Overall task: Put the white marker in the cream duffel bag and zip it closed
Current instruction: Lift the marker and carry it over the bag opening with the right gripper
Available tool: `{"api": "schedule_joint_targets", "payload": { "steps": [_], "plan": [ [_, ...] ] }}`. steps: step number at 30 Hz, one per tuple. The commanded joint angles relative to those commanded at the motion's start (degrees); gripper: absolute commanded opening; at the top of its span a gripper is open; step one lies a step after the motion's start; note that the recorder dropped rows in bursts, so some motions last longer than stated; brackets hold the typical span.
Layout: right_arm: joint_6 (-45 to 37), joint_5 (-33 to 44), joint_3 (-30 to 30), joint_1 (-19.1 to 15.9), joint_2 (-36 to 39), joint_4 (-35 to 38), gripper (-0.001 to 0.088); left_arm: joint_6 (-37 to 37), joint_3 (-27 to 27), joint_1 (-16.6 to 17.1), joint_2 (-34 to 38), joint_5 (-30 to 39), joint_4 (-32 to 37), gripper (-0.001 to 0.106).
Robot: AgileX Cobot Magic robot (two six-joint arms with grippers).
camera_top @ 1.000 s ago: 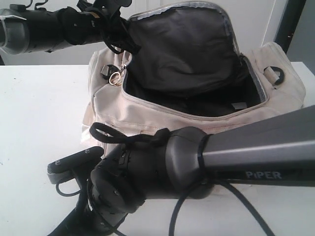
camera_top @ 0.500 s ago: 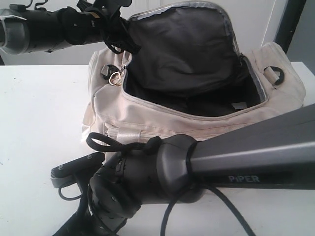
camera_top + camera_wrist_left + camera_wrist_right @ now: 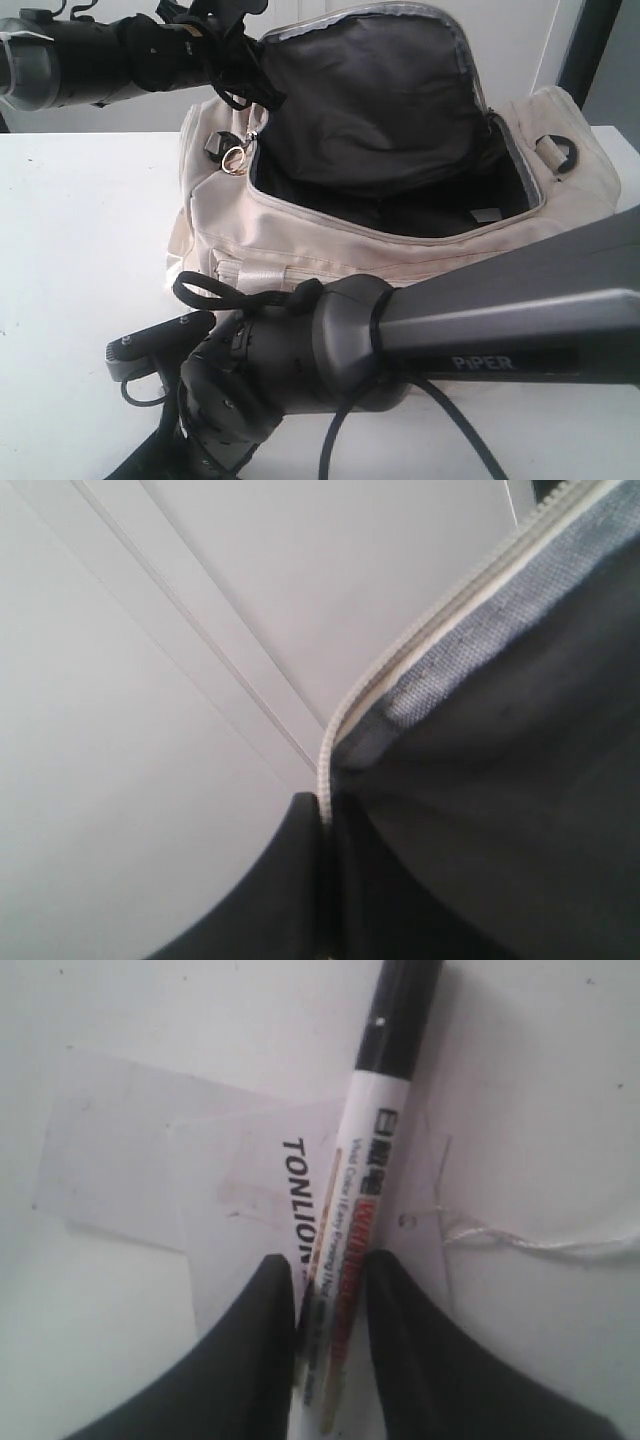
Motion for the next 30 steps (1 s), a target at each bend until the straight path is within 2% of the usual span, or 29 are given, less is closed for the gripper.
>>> {"api": "schedule_joint_targets", "payload": {
  "steps": [3,11,20,26,30],
  "plan": [
    [0.0,0.0,0.0,0.0,-0.2,0.0,0.0000,0.0,0.0,0.0,0.0,0.0,0.0,0.000],
    [0.0,2.0,0.0,0.0,-5.2,0.0,0.0000,0.0,0.0,0.0,0.0,0.0,0.0,0.000],
    [-1.0,11.1,0.0,-0.4,-14.8,-0.6,0.0000,0.0,0.0,0.0,0.0,0.0,0.0,0.000],
    [-2.9,14.6,0.0,-2.8,-21.9,-1.4,0.0000,0.0,0.0,0.0,0.0,0.0,0.0,0.000],
    [-3.7,18.3,0.0,-7.3,-25.9,-2.4,0.0000,0.0,0.0,0.0,0.0,0.0,0.0,0.000]
  ]
}}
